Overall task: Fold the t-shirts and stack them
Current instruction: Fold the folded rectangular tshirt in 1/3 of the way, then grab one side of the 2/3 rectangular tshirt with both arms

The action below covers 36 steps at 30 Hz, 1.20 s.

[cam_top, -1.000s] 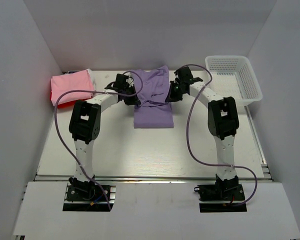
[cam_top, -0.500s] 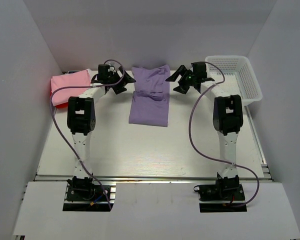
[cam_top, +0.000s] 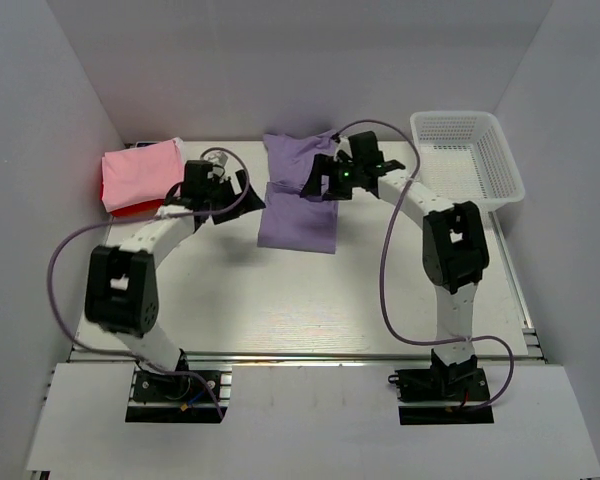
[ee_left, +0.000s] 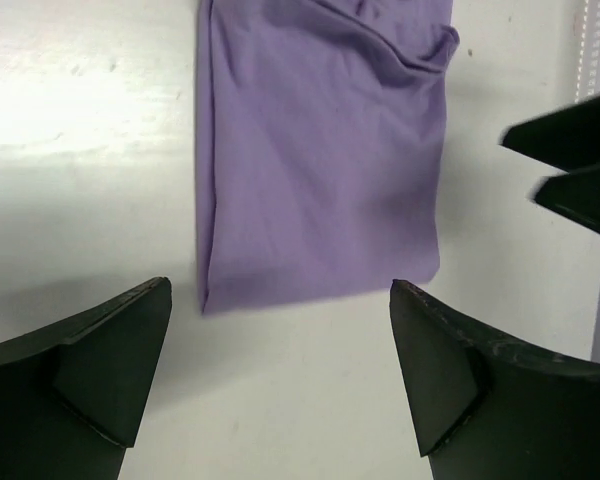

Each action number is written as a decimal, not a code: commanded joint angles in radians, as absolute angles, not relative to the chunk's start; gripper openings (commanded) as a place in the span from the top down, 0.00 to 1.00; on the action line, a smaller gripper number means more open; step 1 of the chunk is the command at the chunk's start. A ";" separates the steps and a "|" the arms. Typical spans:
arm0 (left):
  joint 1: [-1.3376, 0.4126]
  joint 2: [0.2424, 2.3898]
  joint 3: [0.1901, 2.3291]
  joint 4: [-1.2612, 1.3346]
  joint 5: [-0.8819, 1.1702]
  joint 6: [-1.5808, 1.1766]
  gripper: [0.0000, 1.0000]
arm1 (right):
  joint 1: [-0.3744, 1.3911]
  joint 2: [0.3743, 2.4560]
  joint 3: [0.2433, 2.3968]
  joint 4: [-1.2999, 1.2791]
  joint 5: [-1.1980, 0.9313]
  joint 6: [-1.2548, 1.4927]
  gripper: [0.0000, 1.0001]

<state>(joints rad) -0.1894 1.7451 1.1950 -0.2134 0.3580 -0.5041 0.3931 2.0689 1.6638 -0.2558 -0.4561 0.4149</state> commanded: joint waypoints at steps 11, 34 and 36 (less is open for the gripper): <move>-0.190 1.270 0.802 -0.336 0.252 -0.453 0.00 | 0.453 2.367 1.974 -0.062 -0.381 0.434 0.10; -0.249 1.515 0.934 -0.195 0.319 -0.342 0.00 | 0.437 1.777 1.203 -0.087 -0.238 0.466 0.10; -0.270 1.571 0.983 -0.204 0.305 -0.321 0.00 | 0.440 1.754 1.155 -0.118 -0.256 0.468 0.10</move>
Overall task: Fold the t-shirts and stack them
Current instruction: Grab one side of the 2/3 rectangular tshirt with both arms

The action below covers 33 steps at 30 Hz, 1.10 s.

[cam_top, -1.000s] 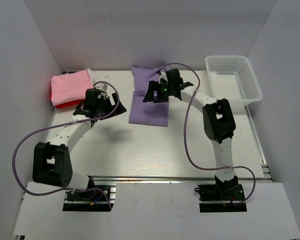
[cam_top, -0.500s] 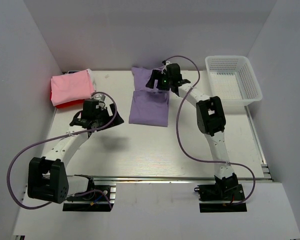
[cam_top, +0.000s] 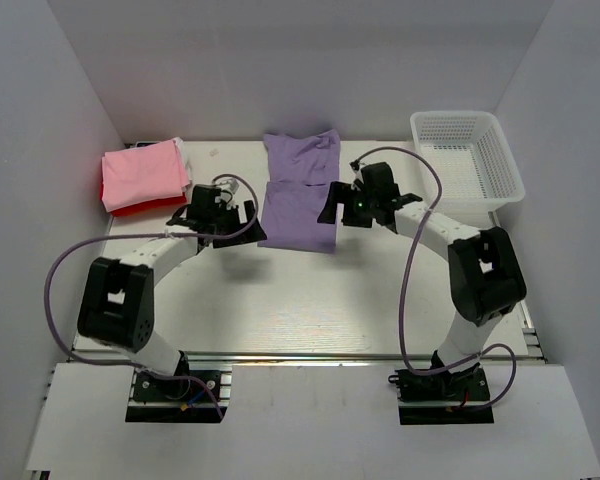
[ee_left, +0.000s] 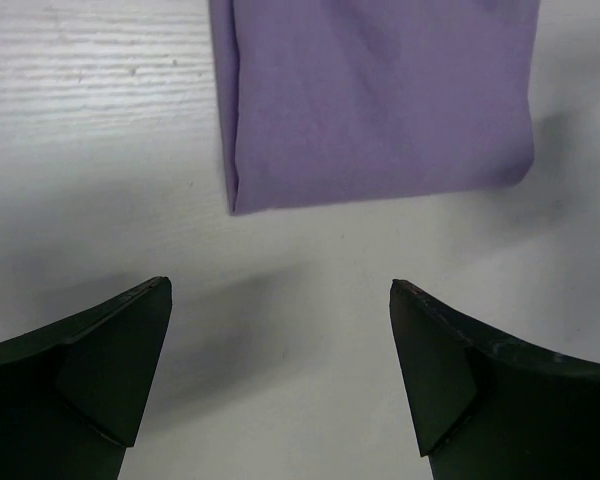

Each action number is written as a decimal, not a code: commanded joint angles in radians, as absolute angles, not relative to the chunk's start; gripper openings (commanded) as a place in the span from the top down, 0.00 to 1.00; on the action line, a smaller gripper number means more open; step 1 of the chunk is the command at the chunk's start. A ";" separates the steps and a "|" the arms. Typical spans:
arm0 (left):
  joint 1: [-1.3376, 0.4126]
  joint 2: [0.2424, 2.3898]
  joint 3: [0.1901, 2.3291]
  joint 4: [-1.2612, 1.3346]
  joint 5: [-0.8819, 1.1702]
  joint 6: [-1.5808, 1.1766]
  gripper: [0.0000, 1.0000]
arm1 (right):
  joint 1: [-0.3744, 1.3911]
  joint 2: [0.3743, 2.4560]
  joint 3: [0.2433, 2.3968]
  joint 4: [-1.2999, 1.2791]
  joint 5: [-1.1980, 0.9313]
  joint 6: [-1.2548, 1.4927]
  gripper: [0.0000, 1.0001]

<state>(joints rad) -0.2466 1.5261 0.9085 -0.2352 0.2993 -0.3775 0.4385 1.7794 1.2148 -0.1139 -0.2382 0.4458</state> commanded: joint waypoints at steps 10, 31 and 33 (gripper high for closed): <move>-0.288 1.738 0.983 -0.110 0.327 -0.301 0.13 | 0.445 1.838 1.101 -0.121 -0.340 0.502 0.10; -0.307 1.852 0.983 -0.028 0.373 -0.279 1.00 | 0.460 1.913 1.075 -0.052 -0.322 0.528 1.00; -0.318 1.812 0.971 -0.028 0.387 -0.279 1.00 | 0.465 1.891 1.066 -0.044 -0.325 0.519 1.00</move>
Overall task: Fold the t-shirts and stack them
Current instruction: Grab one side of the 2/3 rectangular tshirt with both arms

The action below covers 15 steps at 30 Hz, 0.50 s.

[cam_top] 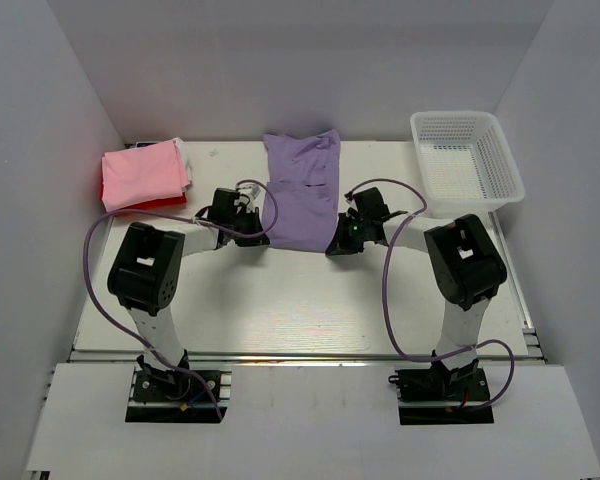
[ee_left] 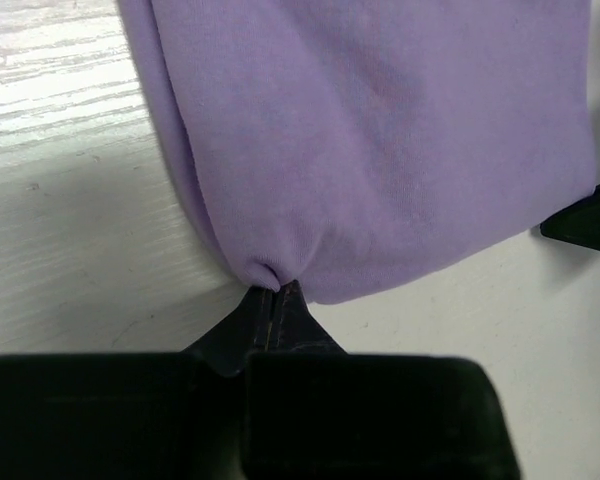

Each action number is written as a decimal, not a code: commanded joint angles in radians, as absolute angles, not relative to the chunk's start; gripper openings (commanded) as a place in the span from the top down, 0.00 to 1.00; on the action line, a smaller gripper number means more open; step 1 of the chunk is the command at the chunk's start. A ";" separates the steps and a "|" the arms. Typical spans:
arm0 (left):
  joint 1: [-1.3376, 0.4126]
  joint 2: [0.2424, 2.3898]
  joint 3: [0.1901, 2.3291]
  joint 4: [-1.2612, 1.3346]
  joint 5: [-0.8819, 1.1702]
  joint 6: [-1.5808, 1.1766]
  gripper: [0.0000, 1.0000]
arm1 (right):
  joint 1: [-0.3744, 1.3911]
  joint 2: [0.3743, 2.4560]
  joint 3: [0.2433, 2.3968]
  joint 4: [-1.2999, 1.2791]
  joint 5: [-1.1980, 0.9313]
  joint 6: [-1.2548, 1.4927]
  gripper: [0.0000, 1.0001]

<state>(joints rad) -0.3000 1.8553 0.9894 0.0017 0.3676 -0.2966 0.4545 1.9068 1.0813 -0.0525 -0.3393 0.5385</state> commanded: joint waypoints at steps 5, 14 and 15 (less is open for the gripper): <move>-0.353 1.651 0.879 -0.115 0.425 -0.333 1.00 | 0.489 1.755 0.965 -0.075 -0.322 0.474 1.00; -0.457 1.290 0.703 -0.352 0.474 -0.434 1.00 | 0.569 1.350 0.686 -0.225 -0.367 0.492 1.00; -0.469 1.254 0.703 -0.423 0.474 -0.434 1.00 | 0.578 1.297 0.658 -0.263 -0.403 0.495 1.00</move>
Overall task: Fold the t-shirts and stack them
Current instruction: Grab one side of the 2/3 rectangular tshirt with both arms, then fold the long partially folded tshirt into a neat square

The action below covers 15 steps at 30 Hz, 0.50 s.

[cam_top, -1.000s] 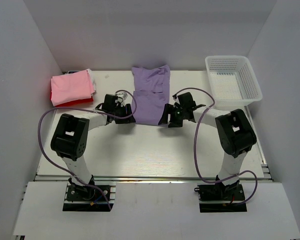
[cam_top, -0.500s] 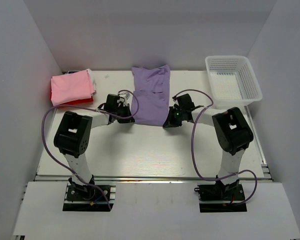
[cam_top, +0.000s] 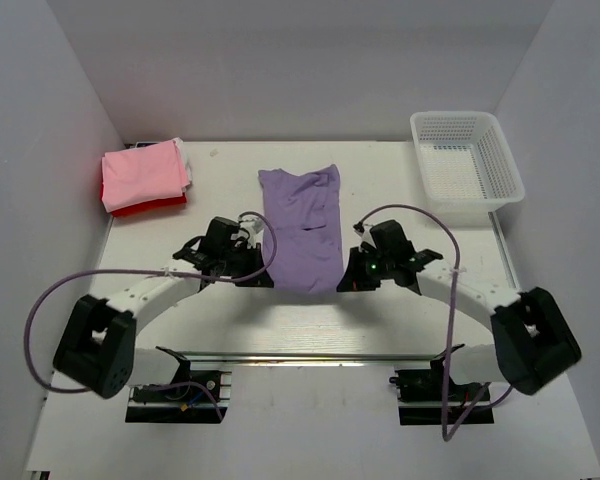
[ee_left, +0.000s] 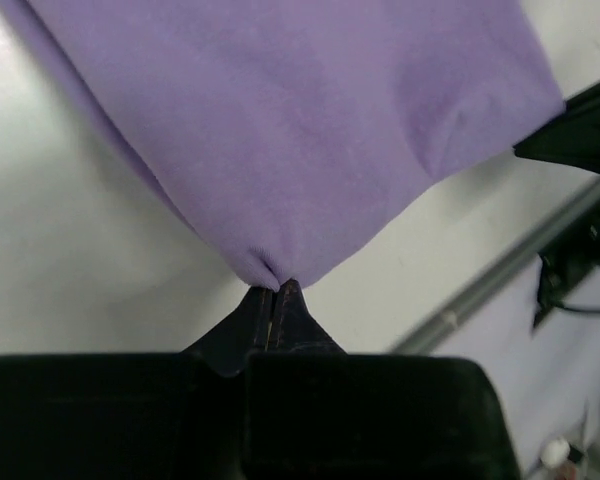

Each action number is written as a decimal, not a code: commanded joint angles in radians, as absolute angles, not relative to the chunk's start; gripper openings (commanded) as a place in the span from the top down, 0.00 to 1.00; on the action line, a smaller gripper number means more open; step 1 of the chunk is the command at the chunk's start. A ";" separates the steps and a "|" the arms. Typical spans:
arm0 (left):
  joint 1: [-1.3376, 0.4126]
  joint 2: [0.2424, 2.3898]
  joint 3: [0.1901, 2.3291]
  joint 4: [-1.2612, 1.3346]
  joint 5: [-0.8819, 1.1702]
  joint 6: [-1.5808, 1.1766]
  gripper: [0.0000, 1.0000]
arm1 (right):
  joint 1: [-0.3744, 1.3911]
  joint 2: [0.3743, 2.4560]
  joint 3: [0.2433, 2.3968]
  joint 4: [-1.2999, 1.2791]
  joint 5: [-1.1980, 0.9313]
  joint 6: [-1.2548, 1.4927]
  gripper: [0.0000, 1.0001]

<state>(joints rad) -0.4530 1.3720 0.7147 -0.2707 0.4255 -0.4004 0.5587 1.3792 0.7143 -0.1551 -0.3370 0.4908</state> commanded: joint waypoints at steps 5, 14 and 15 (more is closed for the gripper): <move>-0.489 1.079 0.736 -0.655 0.534 -0.434 1.00 | 0.609 1.074 0.653 -0.457 -0.468 0.502 1.00; -0.499 0.966 0.888 -0.834 0.594 -0.440 1.00 | 0.638 0.814 0.726 -0.509 -0.523 0.520 1.00; -0.499 0.979 0.899 -0.834 0.607 -0.431 1.00 | 0.635 0.819 0.730 -0.505 -0.526 0.505 1.00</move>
